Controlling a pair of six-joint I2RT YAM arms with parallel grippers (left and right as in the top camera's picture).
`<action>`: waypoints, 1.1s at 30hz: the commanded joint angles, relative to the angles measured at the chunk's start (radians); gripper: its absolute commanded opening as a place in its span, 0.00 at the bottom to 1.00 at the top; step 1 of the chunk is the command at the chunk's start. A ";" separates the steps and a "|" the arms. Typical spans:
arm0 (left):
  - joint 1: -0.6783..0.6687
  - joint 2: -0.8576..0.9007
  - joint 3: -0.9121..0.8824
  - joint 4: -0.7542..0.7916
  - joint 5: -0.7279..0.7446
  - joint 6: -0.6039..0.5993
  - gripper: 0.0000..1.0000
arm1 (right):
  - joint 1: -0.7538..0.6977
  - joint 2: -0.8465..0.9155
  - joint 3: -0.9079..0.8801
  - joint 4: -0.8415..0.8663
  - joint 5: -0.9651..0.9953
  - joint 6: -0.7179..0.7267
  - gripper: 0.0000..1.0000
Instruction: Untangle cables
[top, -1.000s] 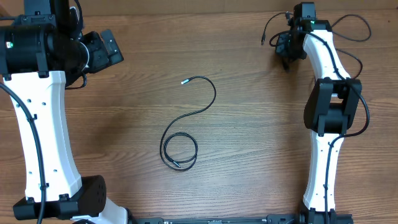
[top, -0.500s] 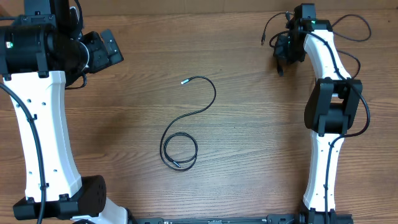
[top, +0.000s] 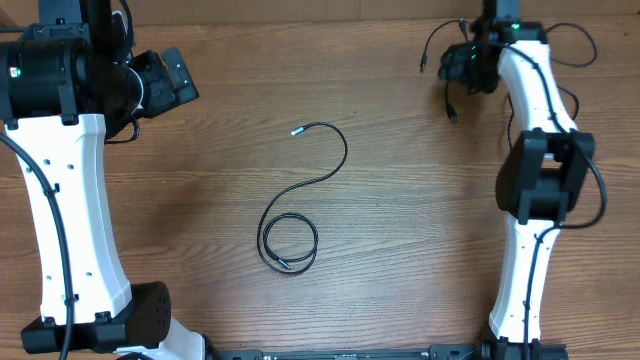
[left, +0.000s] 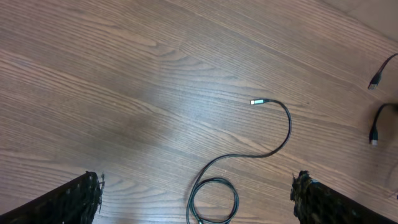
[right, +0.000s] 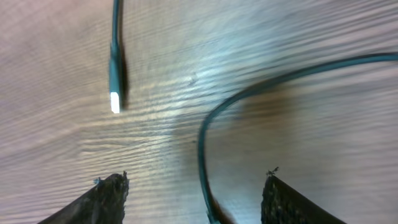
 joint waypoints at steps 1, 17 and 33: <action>-0.006 0.003 0.006 -0.006 -0.003 0.016 1.00 | -0.048 -0.124 0.049 -0.036 0.062 0.061 0.70; -0.006 0.003 0.006 0.018 -0.004 0.016 1.00 | -0.312 -0.191 0.048 -0.541 0.061 0.202 0.75; -0.006 0.003 0.006 0.024 -0.004 0.016 1.00 | -0.348 -0.191 -0.175 -0.488 0.061 0.273 0.73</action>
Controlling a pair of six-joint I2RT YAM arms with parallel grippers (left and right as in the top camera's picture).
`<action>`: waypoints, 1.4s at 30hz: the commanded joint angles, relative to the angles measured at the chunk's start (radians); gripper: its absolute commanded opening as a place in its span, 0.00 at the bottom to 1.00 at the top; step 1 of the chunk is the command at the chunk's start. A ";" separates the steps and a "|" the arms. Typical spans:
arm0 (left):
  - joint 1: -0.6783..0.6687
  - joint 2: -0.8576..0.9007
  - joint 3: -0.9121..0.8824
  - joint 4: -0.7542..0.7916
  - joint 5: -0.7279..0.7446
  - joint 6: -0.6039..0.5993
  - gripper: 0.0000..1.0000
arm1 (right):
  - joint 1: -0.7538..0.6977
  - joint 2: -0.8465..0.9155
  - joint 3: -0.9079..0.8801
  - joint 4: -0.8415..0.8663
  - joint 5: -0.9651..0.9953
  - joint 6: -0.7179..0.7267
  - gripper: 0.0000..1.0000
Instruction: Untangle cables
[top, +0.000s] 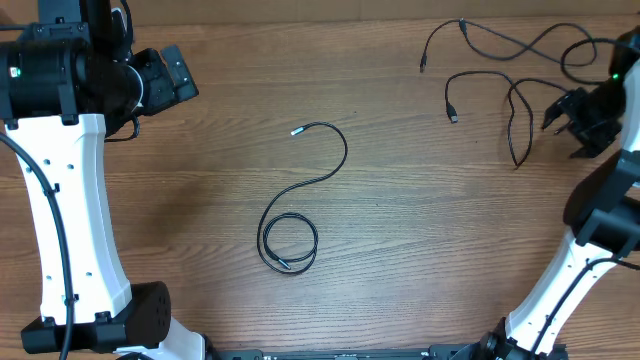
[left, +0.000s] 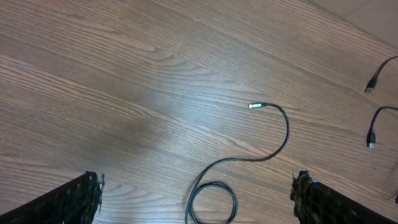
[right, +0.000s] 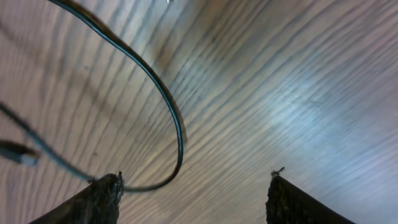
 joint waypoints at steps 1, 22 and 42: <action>-0.006 0.003 0.006 0.003 -0.004 0.016 1.00 | 0.018 -0.038 -0.074 0.039 0.006 0.064 0.72; -0.006 0.003 0.006 -0.021 -0.003 0.016 1.00 | 0.088 -0.038 -0.351 0.292 -0.011 0.114 0.48; -0.006 0.003 0.006 -0.022 -0.004 0.016 1.00 | 0.086 -0.038 -0.351 0.476 -0.002 0.102 0.27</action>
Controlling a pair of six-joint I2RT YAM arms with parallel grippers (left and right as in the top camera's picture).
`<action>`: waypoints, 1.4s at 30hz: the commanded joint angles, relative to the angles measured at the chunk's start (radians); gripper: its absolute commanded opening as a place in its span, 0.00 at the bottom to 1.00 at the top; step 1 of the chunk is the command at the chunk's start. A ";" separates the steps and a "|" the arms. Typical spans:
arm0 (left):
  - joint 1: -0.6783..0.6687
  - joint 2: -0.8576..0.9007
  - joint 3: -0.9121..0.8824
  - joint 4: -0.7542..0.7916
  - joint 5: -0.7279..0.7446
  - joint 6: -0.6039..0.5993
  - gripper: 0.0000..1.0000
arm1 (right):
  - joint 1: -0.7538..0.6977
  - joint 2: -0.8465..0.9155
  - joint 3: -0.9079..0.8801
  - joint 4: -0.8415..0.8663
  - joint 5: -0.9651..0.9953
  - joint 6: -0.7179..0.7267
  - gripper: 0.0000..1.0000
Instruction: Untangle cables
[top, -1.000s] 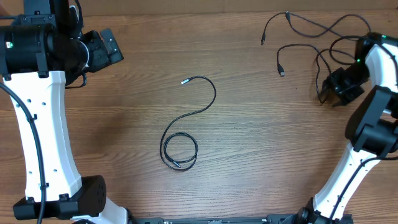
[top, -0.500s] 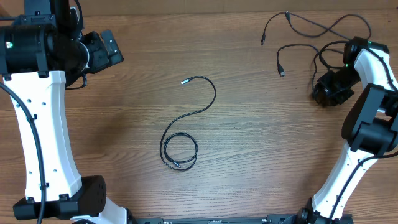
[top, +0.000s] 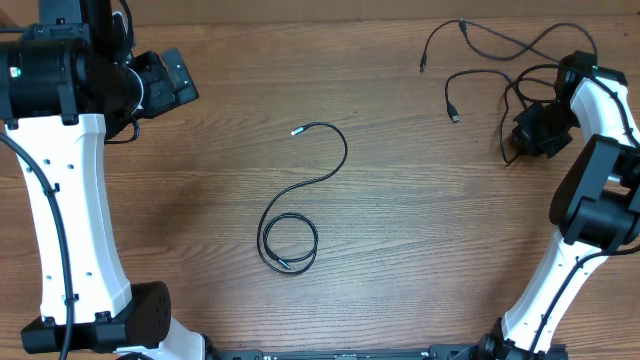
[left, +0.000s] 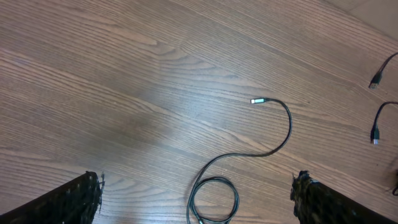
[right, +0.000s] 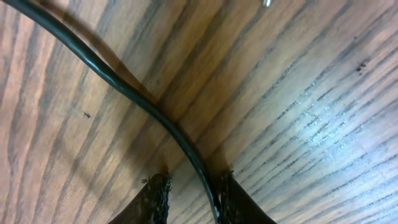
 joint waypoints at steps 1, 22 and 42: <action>-0.006 0.003 0.006 -0.001 -0.004 0.016 1.00 | -0.003 -0.023 -0.010 0.033 0.010 0.001 0.27; -0.006 0.003 0.006 -0.001 -0.004 0.016 1.00 | -0.003 -0.023 -0.010 -0.029 -0.046 0.001 0.42; -0.006 0.003 0.006 -0.005 -0.004 0.016 1.00 | 0.024 -0.023 -0.010 -0.146 -0.062 0.031 0.27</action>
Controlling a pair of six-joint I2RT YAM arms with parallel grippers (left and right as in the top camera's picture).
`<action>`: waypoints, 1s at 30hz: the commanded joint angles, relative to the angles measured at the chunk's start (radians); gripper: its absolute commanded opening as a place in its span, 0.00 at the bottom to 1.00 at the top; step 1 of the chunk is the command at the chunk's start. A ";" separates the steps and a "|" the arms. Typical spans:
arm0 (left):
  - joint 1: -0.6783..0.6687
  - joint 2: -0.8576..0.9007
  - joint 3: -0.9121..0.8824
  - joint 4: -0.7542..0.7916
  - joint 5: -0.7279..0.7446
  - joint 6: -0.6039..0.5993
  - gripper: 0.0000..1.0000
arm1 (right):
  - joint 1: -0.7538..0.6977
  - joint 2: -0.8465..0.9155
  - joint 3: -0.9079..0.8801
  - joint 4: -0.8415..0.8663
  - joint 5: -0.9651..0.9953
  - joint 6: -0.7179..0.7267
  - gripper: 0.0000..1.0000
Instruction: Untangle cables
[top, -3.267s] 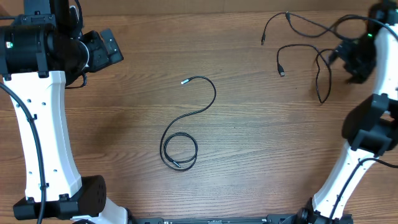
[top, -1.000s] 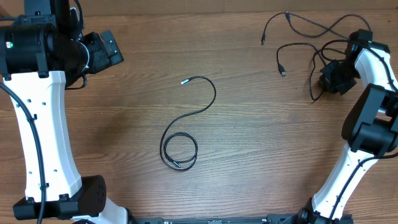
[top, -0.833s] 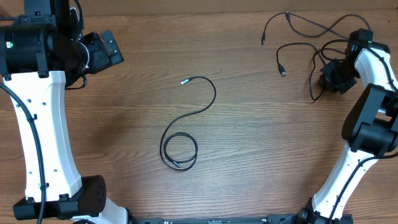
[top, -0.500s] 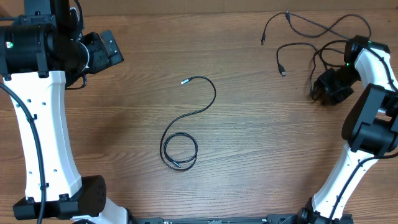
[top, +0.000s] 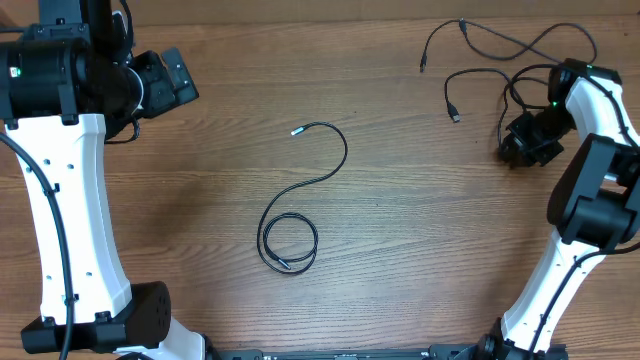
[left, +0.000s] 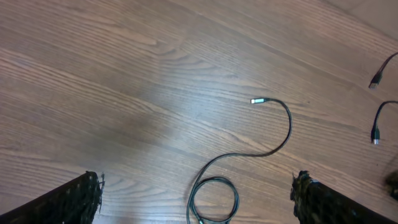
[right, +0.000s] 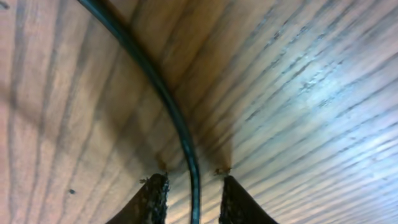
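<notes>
A lone black cable (top: 300, 215) with a silver tip (left: 256, 101) lies mid-table and ends in a small coil (left: 214, 202). A tangled bunch of black cables (top: 490, 55) sprawls at the back right. My right gripper (top: 522, 148) is down on the bunch's front strand. In the right wrist view that strand (right: 180, 134) runs between the narrowed fingertips (right: 155, 198), and the right gripper (right: 191, 199) is shut on it. My left gripper (left: 199, 202) hangs high at the back left, open wide and holding nothing.
Two loose plug ends of the bunch (left: 375, 79) (left: 374, 134) point toward the table's middle. The left arm's white link (top: 70, 220) runs down the left side. The right arm (top: 590, 190) stands along the right edge.
My right gripper has shifted a little left and toward the front, with the strand still between its fingers and now running straighter through them. The left arm and the lone cable have not moved.
My right gripper was open low over the left part of the bunch at the back. Then it was open out at the right edge, with the bunch in full view. Then it stood on the front strand with fingers drawn in, and it holds there now.
</notes>
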 joint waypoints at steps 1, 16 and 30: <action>-0.006 0.003 0.006 -0.003 -0.003 0.016 1.00 | 0.004 -0.021 -0.005 0.014 -0.005 0.016 0.25; -0.007 0.003 0.006 -0.006 -0.003 0.016 1.00 | 0.002 -0.021 -0.005 0.113 0.056 0.008 0.13; -0.006 0.003 0.006 -0.013 -0.004 0.016 1.00 | 0.001 -0.021 -0.005 0.199 0.066 0.004 0.04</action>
